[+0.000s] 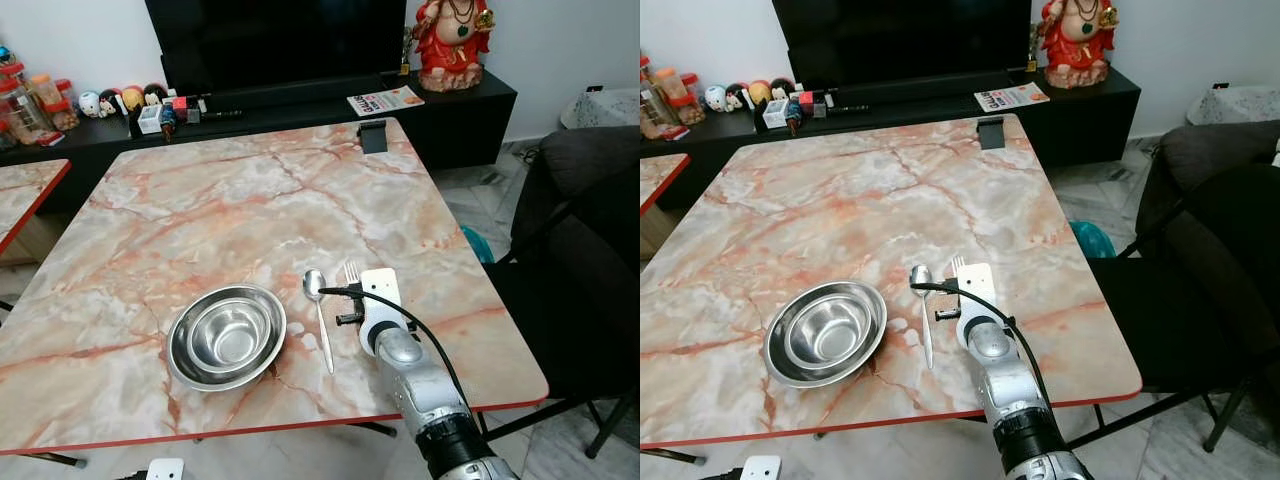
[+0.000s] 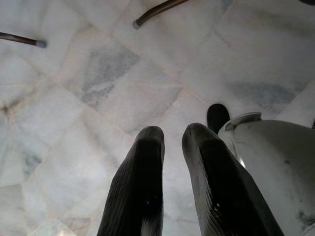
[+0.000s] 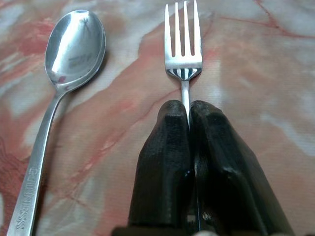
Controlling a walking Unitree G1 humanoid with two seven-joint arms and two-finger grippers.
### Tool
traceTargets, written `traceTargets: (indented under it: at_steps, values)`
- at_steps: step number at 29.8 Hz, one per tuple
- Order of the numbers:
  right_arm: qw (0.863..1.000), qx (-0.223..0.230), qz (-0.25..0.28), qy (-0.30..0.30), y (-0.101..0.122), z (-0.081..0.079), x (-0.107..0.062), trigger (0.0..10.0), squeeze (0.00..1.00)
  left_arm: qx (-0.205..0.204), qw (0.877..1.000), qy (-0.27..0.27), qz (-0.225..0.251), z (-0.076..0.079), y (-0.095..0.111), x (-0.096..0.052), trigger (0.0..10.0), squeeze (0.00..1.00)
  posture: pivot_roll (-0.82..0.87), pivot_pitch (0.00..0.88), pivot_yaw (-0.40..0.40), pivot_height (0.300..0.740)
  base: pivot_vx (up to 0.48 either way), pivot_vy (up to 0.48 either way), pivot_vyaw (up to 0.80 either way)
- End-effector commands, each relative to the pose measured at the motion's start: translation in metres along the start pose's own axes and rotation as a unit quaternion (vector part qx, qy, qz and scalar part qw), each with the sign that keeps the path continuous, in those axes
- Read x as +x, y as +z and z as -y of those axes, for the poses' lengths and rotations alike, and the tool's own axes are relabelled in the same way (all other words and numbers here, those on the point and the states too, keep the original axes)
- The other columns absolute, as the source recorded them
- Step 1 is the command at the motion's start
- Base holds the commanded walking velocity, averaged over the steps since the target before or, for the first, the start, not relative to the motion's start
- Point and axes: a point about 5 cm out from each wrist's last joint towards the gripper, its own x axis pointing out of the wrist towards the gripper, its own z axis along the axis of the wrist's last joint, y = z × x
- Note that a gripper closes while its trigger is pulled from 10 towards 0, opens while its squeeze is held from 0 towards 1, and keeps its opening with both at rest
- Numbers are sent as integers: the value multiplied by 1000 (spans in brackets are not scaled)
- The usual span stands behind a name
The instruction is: Setting the table
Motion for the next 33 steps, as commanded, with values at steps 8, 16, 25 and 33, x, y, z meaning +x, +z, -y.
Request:
traceTargets:
  at_steps: [8,16,25,33]
  values:
    - [997,-6,-72,-14,-29,7,-2,10000,0,-1,1000,-10,-1,6,2,1,10000,0,-34,0,68,740,0,0,0]
    - [997,-5,-72,-19,-29,8,-3,10000,1000,0,1000,-13,-4,7,1,1,10000,0,-36,0,72,740,0,0,0]
    - [998,-2,-66,-22,-26,9,-3,10000,1000,4,1000,-13,-3,7,3,1,10000,0,-36,0,74,740,0,0,0]
    - [998,-12,-34,-43,-16,14,-4,10000,0,4,1000,-16,-3,8,3,1,10000,0,-37,0,76,740,0,0,0]
